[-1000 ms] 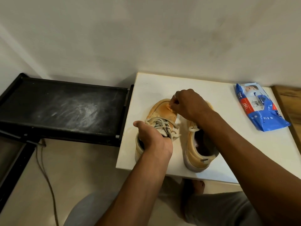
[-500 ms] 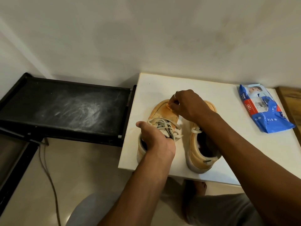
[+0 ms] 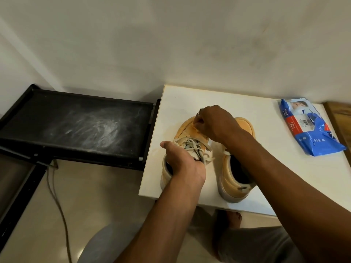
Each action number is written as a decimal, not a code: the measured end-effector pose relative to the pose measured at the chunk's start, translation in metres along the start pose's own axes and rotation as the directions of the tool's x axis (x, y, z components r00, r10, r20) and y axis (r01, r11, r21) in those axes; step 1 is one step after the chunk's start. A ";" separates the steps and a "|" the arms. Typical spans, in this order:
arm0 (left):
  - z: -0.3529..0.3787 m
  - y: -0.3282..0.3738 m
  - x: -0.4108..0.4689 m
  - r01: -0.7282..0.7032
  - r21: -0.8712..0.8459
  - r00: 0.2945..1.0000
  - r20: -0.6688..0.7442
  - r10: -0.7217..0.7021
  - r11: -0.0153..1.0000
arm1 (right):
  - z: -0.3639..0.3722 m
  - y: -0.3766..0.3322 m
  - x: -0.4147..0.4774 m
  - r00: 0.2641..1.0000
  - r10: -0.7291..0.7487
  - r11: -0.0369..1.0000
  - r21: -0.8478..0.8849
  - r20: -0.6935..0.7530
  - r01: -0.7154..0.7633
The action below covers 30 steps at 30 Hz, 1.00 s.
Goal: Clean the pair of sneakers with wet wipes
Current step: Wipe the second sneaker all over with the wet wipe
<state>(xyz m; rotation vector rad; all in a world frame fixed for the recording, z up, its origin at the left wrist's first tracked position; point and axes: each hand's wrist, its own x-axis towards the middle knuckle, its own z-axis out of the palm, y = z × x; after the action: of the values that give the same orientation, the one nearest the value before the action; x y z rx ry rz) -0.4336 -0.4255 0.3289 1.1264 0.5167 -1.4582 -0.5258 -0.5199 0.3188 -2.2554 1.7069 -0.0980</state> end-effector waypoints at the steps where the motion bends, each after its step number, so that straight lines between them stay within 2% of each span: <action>1: 0.000 0.000 0.000 0.001 -0.002 1.000 0.008 -0.001 1.000 | 0.001 -0.003 0.000 0.998 -0.023 1.000 0.010 0.055 0.022; 5: -0.002 -0.001 -0.001 0.003 0.010 1.000 0.015 -0.003 1.000 | -0.011 -0.004 -0.002 0.969 -0.088 0.995 0.076 0.229 0.072; 7: -0.002 0.000 -0.003 0.009 0.014 1.000 0.017 -0.009 1.000 | -0.016 -0.001 -0.004 0.974 -0.059 0.997 0.059 0.217 0.047; 11: -0.001 0.000 -0.001 0.008 0.016 1.000 0.014 -0.008 1.000 | -0.011 -0.004 -0.005 0.996 -0.004 0.997 -0.082 0.090 0.012; 16: -0.002 0.001 0.001 0.017 0.029 1.000 0.011 -0.017 0.999 | -0.015 -0.008 -0.006 0.941 -0.082 0.996 -0.010 0.329 0.090; 19: -0.002 0.000 0.001 0.028 0.033 1.000 -0.004 -0.028 0.999 | -0.020 -0.007 -0.007 0.924 -0.102 0.994 0.011 0.369 0.105; 24: -0.003 -0.001 -0.001 0.024 0.032 1.000 0.002 -0.024 0.999 | -0.016 -0.010 -0.008 0.962 -0.032 0.999 0.040 0.270 0.022; 30: -0.002 -0.002 0.000 0.008 0.063 1.000 0.010 -0.009 0.998 | -0.005 -0.010 -0.005 0.998 -0.024 0.995 -0.097 0.066 0.030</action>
<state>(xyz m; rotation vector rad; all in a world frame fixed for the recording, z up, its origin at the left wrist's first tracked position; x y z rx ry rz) -0.4346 -0.4231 0.3270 1.1667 0.4718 -1.4959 -0.5192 -0.5137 0.3271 -2.3251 1.6825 0.0538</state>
